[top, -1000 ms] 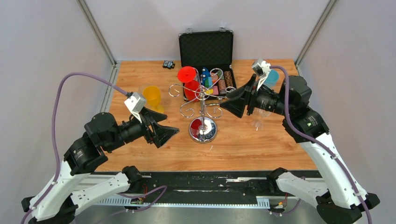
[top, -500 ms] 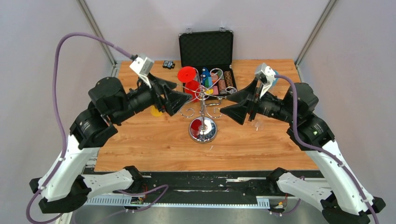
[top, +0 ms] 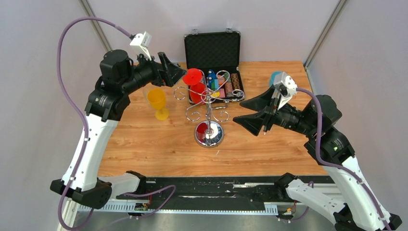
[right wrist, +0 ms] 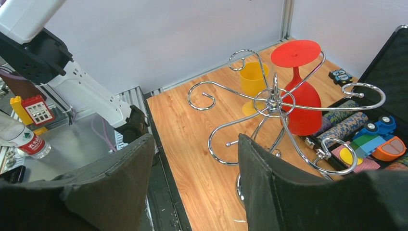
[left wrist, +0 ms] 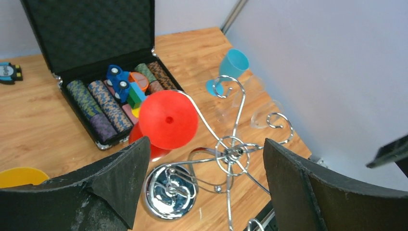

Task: Take the wine glass off the wine glass rack
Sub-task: Pick up the wine glass from the wine rack.

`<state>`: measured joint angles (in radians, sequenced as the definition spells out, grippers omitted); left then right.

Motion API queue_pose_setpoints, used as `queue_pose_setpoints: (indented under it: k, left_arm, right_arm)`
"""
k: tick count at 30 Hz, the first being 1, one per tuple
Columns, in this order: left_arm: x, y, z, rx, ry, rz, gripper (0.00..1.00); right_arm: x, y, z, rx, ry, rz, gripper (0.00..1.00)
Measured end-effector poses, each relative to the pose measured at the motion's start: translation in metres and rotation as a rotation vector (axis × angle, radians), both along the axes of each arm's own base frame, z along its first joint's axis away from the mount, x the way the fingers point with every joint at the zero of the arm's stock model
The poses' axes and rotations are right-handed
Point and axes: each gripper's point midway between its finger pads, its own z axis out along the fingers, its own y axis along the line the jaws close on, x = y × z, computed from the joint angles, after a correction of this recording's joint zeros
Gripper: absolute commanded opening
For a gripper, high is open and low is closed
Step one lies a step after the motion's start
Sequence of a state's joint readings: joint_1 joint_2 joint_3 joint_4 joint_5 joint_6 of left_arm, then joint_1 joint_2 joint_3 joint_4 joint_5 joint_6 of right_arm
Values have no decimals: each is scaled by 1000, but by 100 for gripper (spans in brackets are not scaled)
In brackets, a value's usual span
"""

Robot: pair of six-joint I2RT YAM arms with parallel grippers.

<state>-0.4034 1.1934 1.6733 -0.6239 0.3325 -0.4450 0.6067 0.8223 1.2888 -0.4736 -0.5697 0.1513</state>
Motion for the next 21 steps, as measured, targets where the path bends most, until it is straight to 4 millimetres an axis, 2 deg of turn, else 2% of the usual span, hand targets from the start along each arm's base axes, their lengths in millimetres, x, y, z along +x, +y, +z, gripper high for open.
queue_pose_setpoints:
  k: [4,11,16,21]
  left_arm:
    - [25,12,-15,-36,48,15,91]
    - [55,24,-58,-109,193,6,90]
    - [64,24,-78,-169,282,-31,89]
    - [69,17,-89,-229,342,-88,87]
  right_arm:
    - [-3,-3,3,5,-19,0,63]
    - [-4,-4,-4,-10,-30,-1,64]
    - [-2,-4,-7,-17,-35,-6,64]
    - [0,-5,-7,-21,-42,-15,64]
